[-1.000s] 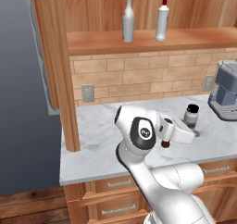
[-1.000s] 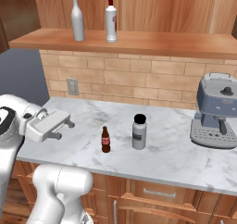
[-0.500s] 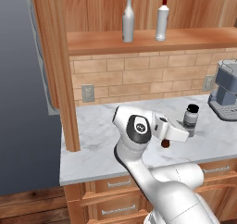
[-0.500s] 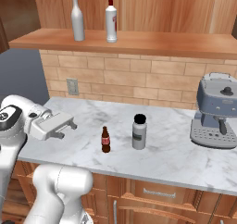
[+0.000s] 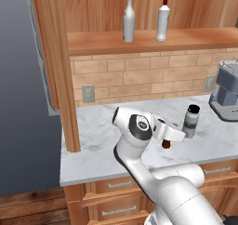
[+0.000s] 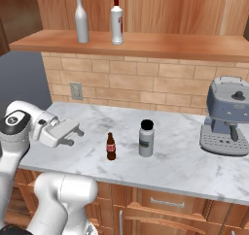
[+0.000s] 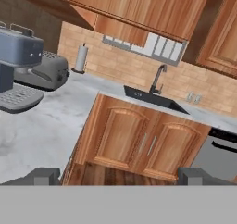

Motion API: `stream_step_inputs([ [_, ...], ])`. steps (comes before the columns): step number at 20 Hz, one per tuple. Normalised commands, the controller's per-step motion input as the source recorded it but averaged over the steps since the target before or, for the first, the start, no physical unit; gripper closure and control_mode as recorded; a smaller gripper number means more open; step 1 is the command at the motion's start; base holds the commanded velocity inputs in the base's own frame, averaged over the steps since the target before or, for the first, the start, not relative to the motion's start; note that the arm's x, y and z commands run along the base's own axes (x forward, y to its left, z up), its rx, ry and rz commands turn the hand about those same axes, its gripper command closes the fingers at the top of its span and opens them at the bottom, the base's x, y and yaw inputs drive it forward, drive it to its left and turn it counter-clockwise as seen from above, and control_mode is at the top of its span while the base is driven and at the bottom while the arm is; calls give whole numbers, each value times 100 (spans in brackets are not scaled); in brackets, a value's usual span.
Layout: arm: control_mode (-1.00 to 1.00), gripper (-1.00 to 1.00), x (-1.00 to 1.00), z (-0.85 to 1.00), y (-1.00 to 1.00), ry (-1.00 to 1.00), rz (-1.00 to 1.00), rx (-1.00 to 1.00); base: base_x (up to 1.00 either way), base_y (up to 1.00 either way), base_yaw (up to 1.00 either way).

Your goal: Sort all alcoholic drinks to one cabinet, and non-alcoholic drinks to the other.

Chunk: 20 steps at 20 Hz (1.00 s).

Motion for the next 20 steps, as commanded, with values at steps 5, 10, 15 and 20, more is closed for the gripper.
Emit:
stream_step_inputs([
  [5, -100, -100, 25, -14, 3, 0, 8, 6, 0, 0, 0],
  [10, -100, -100, 12, -10, 0, 0, 0, 1, 0, 0, 0],
  [15, -100, -100, 19, -17, 0, 0, 0, 0, 0, 0, 0],
  [20, -100, -100, 23, -11, 0, 0, 0, 0, 0, 0, 0],
])
